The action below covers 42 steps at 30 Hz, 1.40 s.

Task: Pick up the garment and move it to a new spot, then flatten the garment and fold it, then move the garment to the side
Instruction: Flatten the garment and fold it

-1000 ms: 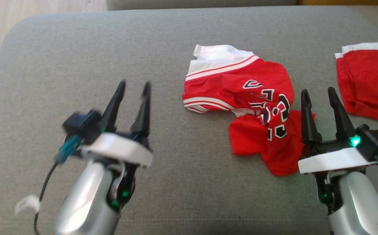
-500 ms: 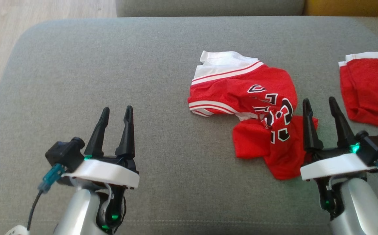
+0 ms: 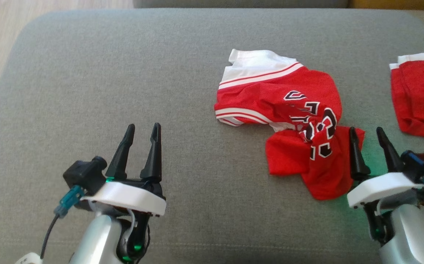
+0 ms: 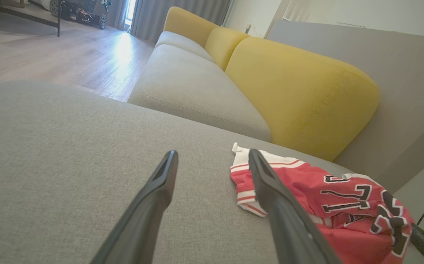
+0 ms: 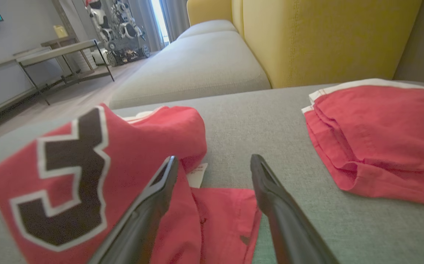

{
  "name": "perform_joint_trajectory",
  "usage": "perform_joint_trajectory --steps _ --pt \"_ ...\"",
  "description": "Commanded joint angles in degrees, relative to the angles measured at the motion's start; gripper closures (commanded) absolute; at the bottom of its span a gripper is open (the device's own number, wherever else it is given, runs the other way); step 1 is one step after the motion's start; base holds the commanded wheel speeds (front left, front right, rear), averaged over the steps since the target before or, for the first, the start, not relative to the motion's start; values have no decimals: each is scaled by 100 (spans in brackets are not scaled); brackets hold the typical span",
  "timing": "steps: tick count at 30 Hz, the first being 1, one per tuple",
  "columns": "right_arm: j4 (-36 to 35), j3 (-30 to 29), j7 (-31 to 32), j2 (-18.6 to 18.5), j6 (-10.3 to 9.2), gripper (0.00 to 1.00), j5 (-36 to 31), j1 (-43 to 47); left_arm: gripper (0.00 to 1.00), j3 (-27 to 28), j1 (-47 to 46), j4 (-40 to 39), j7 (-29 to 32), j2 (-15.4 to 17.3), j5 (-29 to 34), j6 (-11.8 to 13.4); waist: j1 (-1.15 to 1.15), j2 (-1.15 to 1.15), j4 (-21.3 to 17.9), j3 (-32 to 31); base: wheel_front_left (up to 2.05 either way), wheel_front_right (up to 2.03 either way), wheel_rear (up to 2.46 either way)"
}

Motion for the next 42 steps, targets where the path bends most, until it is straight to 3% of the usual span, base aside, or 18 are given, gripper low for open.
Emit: perform_joint_trajectory --steps 1,13,14,15,24,33,42 --pt "-67 58 37 -121 -4 0 -87 -299 0 123 -182 -165 -69 14 -20 24 0 0 47 70 0 0 0" --pt "1257 -369 596 -251 -4 0 -371 -917 0 -84 -417 -153 -69 14 -108 91 0 0 339 448 0 0 0" --pt "1342 -317 664 -239 -4 57 -318 -942 0 -94 -427 -151 -69 14 -115 99 0 0 353 458 0 0 0" --pt "1371 -245 652 -250 -4 100 -269 -970 0 -99 -437 -150 -69 14 -121 106 0 0 364 466 0 0 0" --pt "980 216 -17 -661 -4 100 -386 -1604 0 -82 -450 -108 -69 14 -194 133 0 0 341 283 0 0 0" --pt "297 544 -78 -1352 -4 100 -702 -2909 0 -173 -404 -129 -69 14 -317 154 0 0 362 117 0 0 0" --pt "1002 337 -17 -1819 -4 100 -1034 -4016 0 -345 -575 -268 -69 14 -414 183 0 0 548 496 0 0 0"
